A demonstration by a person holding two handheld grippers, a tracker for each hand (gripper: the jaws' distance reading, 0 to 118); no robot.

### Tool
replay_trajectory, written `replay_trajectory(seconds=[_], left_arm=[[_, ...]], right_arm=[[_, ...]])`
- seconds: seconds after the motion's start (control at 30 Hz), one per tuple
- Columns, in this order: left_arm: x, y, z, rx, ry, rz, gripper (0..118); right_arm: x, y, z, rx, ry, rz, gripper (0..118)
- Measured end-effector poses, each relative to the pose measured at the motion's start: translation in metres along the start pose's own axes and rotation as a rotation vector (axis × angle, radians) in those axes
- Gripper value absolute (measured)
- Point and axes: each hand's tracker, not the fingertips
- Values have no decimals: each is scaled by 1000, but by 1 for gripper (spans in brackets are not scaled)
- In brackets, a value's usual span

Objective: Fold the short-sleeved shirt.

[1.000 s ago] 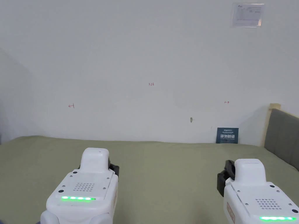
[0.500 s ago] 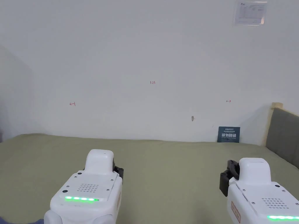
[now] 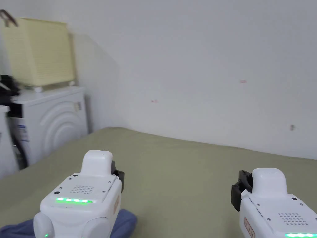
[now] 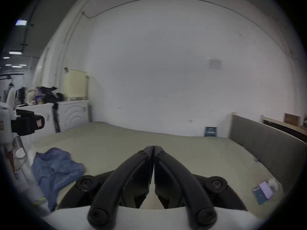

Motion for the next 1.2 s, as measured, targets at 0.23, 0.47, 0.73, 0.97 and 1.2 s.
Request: replay_trajectory(seconds=[0.23, 0.47, 0.73, 0.97, 1.2], left_arm=[[-98, -5, 33, -19, 250, 25, 0], [-124, -15, 38, -42, 290, 49, 0], [-124, -39, -16, -128, 245, 54, 0], [-119, -110, -129, -373, 144, 67, 0], [-118, -177, -232, -664, -13, 145, 17]], right_arm=[[-89, 6, -24, 13, 226, -21, 6], [-113, 1, -32, -15, 271, -13, 6], [-112, -21, -48, -80, 266, -10, 6], [-103, -72, -76, -208, 244, 25, 6], [-87, -118, -92, -319, 215, 65, 6]])
